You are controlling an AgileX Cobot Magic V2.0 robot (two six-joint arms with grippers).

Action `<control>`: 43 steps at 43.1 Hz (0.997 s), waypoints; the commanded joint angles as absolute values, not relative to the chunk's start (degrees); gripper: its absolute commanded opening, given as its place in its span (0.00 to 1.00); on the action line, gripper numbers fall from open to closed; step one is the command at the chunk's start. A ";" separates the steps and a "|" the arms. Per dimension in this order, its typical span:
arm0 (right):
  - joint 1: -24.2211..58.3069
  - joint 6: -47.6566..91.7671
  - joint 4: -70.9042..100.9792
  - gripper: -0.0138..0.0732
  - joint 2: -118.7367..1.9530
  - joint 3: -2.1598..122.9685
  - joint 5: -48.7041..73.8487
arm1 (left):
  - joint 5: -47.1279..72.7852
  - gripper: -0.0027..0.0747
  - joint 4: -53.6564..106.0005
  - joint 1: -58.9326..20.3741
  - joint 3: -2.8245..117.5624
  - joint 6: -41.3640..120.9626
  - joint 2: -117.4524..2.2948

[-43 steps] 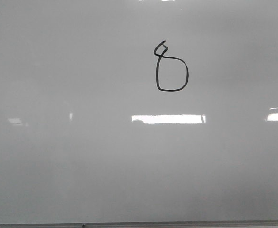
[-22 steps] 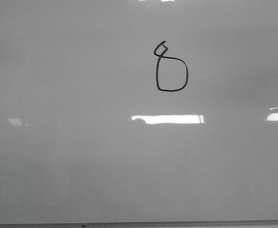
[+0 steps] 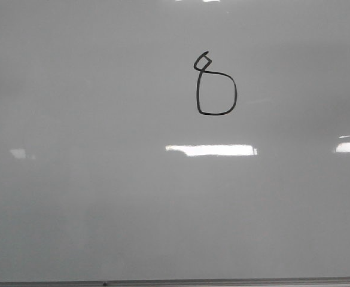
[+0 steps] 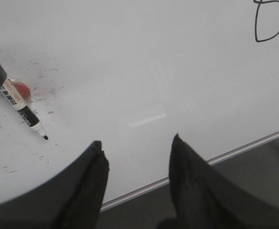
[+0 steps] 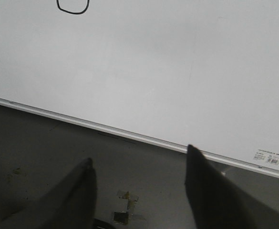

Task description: Write number 8 on whiteboard

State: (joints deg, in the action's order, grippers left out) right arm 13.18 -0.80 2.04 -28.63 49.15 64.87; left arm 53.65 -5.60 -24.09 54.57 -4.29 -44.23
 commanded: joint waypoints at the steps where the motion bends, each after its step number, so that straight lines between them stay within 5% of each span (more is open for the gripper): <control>1: 12.84 -0.83 1.21 0.45 -28.97 50.13 61.46 | 49.33 0.25 -5.37 -24.49 55.85 -4.33 -44.38; 12: 12.84 -0.83 1.21 0.04 -28.97 48.91 61.46 | 48.07 0.01 -5.37 -24.49 55.85 -5.54 -44.38; 43: 12.84 -0.83 1.21 0.03 -28.97 48.67 61.73 | 47.83 0.01 -6.29 -24.49 55.85 -8.37 -44.38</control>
